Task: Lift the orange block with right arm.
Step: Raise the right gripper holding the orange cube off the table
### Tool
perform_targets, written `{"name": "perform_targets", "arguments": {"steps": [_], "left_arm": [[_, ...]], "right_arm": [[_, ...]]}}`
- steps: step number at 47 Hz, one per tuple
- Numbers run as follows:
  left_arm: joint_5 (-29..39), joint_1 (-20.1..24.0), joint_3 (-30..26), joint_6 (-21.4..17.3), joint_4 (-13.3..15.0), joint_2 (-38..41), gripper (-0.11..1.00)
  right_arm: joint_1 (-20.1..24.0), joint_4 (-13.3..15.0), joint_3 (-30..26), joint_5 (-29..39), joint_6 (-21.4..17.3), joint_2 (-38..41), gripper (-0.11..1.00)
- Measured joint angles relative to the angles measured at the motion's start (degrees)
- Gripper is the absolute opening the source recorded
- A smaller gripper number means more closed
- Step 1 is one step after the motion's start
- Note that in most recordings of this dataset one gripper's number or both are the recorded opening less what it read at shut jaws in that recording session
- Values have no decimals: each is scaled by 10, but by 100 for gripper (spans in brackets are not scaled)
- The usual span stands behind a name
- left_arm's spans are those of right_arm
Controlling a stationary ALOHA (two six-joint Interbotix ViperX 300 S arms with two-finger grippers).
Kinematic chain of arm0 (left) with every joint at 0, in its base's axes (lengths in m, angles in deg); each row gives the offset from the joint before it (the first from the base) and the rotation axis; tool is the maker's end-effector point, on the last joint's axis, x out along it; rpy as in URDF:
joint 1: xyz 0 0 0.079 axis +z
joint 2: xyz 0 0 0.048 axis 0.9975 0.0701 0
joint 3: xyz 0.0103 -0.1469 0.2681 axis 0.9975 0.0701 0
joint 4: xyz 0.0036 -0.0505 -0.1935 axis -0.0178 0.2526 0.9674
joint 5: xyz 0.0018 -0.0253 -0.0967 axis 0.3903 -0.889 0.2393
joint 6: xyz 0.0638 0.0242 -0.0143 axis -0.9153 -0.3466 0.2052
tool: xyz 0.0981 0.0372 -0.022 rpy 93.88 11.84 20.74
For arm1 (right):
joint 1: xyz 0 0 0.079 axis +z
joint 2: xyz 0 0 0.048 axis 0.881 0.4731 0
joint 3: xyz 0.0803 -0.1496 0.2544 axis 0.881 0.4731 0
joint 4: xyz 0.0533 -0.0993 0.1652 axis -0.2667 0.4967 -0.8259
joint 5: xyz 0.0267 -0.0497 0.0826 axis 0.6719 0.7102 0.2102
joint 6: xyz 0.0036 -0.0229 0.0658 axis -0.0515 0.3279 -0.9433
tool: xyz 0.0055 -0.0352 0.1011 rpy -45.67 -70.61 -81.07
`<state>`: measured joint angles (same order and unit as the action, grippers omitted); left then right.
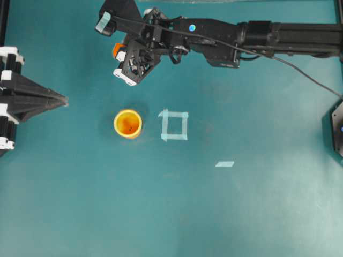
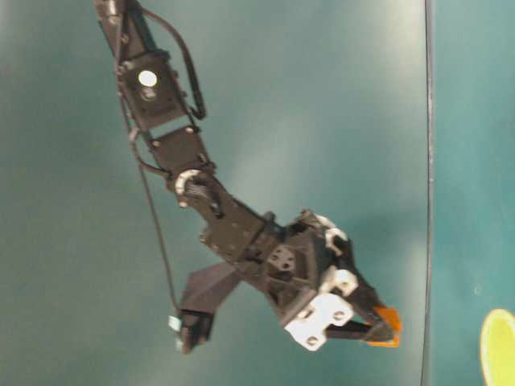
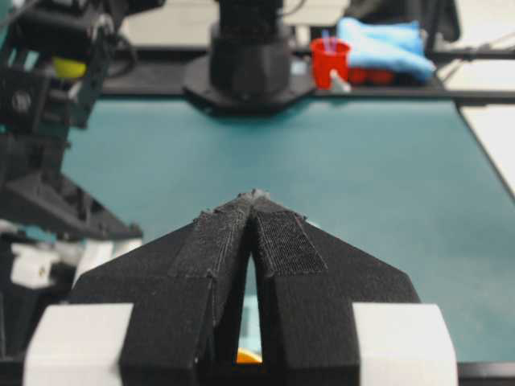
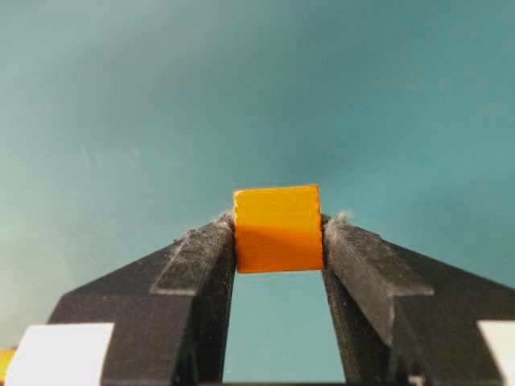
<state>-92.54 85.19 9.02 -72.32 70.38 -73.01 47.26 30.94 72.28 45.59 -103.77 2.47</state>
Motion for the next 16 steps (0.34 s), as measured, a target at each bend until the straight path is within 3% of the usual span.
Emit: {"name": "perform_targets", "arguments": {"steps": [16], "left_arm": [[3, 0, 0, 0, 1, 0, 0]], "right_arm": [[0, 0, 0, 20, 0, -37, 41]]}}
